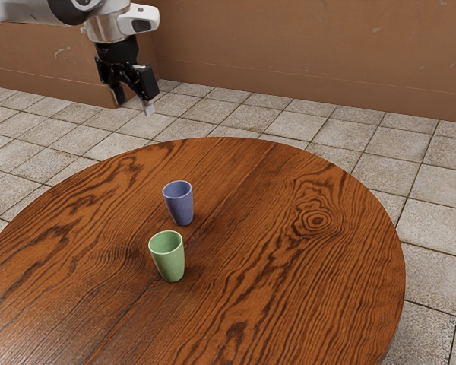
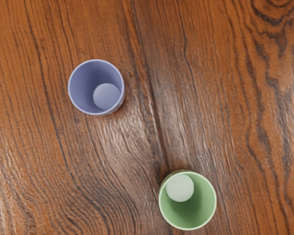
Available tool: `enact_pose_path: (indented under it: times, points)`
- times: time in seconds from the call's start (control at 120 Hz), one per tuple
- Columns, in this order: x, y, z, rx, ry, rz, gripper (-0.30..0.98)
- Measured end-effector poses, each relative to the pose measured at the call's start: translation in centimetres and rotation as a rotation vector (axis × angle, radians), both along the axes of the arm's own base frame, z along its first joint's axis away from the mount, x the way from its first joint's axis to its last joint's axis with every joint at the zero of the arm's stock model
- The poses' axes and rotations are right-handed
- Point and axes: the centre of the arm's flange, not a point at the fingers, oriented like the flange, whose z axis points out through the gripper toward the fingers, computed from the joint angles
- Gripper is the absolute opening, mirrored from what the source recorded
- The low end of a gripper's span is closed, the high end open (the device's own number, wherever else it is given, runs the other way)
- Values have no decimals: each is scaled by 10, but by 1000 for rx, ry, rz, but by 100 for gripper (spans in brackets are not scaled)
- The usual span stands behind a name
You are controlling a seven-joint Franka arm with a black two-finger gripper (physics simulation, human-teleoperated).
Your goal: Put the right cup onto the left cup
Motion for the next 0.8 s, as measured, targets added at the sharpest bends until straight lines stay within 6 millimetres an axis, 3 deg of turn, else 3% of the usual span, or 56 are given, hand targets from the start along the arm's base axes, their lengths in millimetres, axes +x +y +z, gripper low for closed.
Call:
enact_pose_path:
  times: [0.35, 0.642, 0.8]
  points:
    - [-6, -4, -4, -11, 13, -1, 69]
    - [-65, -3, -73, -75, 103, 33, 69]
    - [-82, -3, -118, -77, 130, 62, 69]
